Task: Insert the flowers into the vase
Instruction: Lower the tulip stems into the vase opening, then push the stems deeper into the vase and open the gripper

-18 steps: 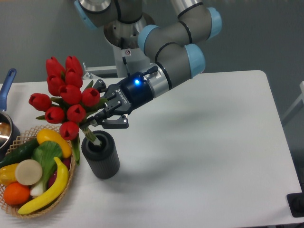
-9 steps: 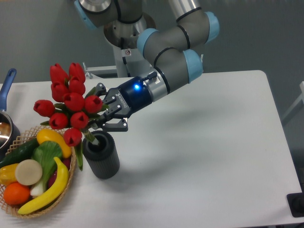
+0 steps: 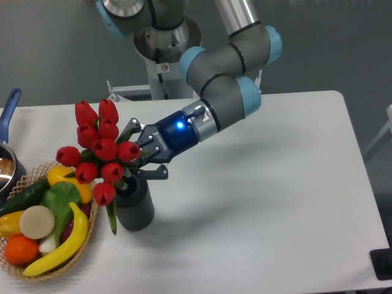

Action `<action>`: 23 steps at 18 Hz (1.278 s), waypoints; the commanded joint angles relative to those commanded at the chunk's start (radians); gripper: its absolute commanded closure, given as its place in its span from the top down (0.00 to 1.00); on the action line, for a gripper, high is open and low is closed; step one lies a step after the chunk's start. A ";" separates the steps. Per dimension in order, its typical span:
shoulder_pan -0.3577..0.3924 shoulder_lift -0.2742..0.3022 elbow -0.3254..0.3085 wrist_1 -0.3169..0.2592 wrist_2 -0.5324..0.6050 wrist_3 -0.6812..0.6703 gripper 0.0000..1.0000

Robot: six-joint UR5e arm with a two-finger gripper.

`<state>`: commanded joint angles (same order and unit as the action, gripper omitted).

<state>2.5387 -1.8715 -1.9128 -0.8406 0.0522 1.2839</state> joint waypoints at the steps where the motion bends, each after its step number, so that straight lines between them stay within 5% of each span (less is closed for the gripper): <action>1: 0.000 -0.002 -0.005 0.000 0.000 0.000 0.30; 23: 0.003 -0.071 -0.058 0.000 0.002 0.089 0.33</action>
<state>2.5418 -1.9420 -1.9711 -0.8406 0.0537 1.3728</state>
